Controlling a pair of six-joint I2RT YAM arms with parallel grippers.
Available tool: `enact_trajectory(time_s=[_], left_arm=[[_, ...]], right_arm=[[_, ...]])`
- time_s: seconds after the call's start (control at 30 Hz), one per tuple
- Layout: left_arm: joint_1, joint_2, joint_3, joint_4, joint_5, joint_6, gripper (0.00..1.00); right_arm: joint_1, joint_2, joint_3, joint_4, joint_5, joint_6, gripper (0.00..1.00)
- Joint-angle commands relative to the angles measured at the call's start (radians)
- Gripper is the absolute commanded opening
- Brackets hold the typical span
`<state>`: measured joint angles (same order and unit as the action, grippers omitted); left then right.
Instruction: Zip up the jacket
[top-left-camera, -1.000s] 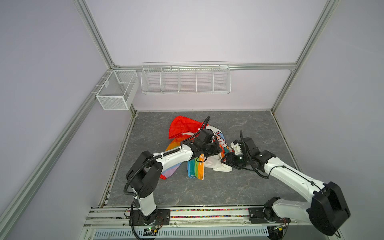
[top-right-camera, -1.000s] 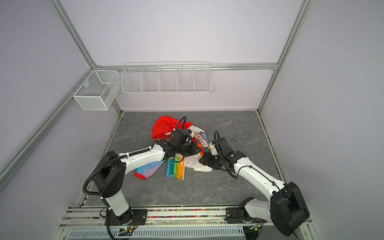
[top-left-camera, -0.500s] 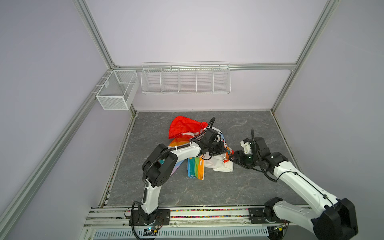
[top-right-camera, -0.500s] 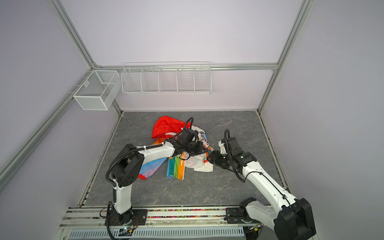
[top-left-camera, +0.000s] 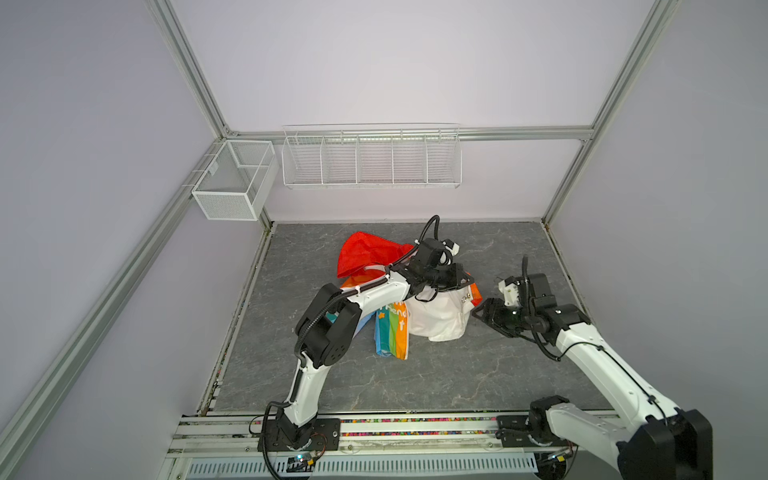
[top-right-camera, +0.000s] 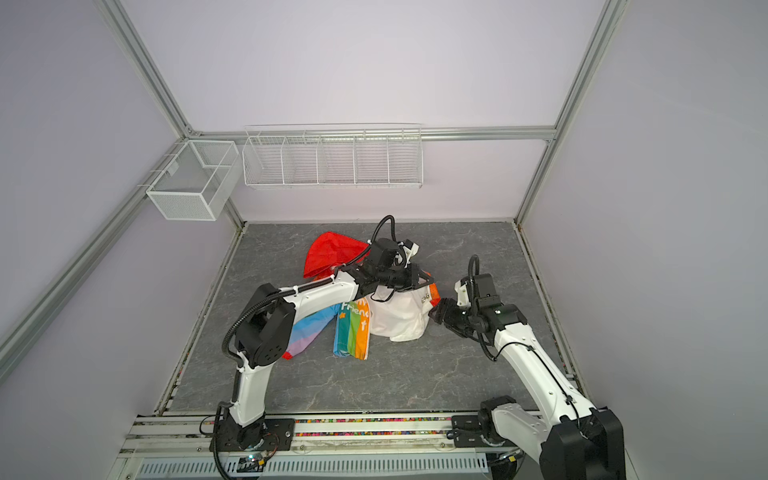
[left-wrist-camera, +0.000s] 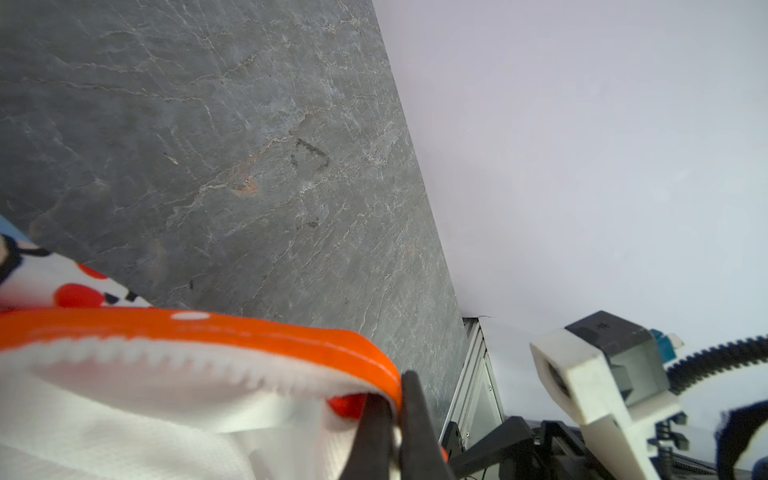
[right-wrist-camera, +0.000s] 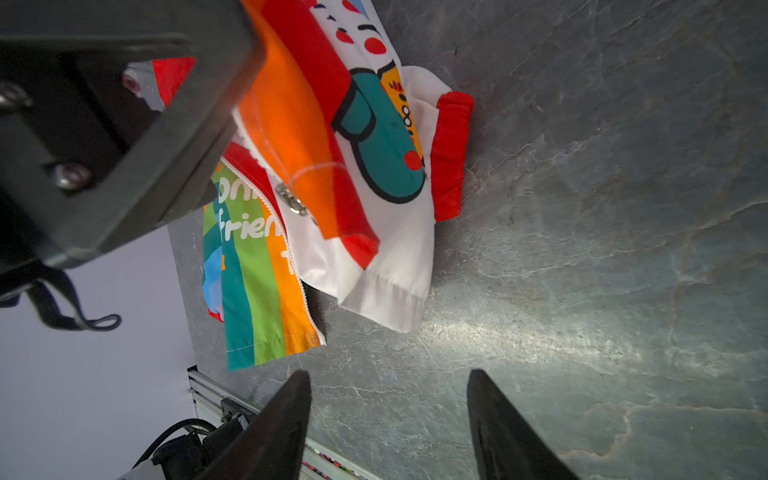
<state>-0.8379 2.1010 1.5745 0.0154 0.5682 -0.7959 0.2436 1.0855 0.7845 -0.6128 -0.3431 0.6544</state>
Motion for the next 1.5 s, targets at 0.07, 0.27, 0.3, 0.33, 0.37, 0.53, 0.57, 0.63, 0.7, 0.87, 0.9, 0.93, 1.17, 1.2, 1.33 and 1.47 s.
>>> enact_trajectory(time_s=[0.07, 0.27, 0.3, 0.33, 0.37, 0.53, 0.57, 0.63, 0.7, 0.87, 0.9, 0.93, 1.17, 1.2, 1.33, 1.47], left_arm=[[0.015, 0.04, -0.088, 0.052, 0.013, 0.01, 0.0], [0.062, -0.001, -0.197, 0.057, 0.012, 0.007, 0.0], [0.068, -0.006, -0.21, 0.057, 0.009, 0.007, 0.0], [0.076, -0.011, -0.222, 0.049, 0.004, 0.011, 0.0], [0.081, -0.015, -0.229, 0.032, -0.005, 0.021, 0.0], [0.086, -0.001, -0.205, -0.069, -0.059, 0.067, 0.0], [0.086, 0.008, -0.192, -0.087, -0.07, 0.073, 0.0], [0.088, 0.021, -0.173, -0.109, -0.082, 0.079, 0.0], [0.088, 0.016, -0.159, -0.129, -0.091, 0.086, 0.01], [0.088, -0.077, -0.149, -0.272, -0.195, 0.127, 0.35], [0.088, -0.096, -0.146, -0.308, -0.219, 0.133, 0.38], [0.088, -0.116, -0.146, -0.349, -0.244, 0.141, 0.4], [0.086, -0.312, -0.223, -0.505, -0.382, 0.145, 0.42], [0.085, -0.347, -0.236, -0.533, -0.407, 0.143, 0.42], [0.081, -0.489, -0.32, -0.592, -0.465, 0.103, 0.42], [0.048, -0.632, -0.433, -0.634, -0.505, 0.041, 0.43]], right_arm=[[-0.006, 0.04, -0.012, 0.015, -0.046, -0.029, 0.63], [-0.006, 0.07, -0.022, 0.036, -0.048, -0.034, 0.64], [-0.006, 0.076, -0.023, 0.04, -0.05, -0.035, 0.64], [-0.005, 0.085, -0.024, 0.047, -0.05, -0.036, 0.63], [-0.003, 0.092, -0.026, 0.054, -0.05, -0.036, 0.63], [0.003, 0.134, -0.025, 0.079, -0.051, -0.034, 0.59], [0.008, 0.139, -0.022, 0.082, -0.051, -0.035, 0.58], [0.013, 0.148, -0.017, 0.082, -0.051, -0.034, 0.57], [0.016, 0.147, -0.008, 0.078, -0.048, -0.035, 0.57], [0.026, 0.128, 0.023, 0.042, -0.028, -0.05, 0.58], [0.027, 0.123, 0.028, 0.038, -0.026, -0.051, 0.58], [0.031, 0.118, 0.037, 0.033, -0.024, -0.052, 0.59], [0.115, 0.102, 0.079, 0.022, 0.028, -0.04, 0.64], [0.132, 0.106, 0.081, 0.027, 0.033, -0.034, 0.65], [0.207, 0.135, 0.084, 0.076, 0.034, 0.0, 0.64], [0.316, 0.201, 0.088, 0.154, 0.034, 0.035, 0.6]])
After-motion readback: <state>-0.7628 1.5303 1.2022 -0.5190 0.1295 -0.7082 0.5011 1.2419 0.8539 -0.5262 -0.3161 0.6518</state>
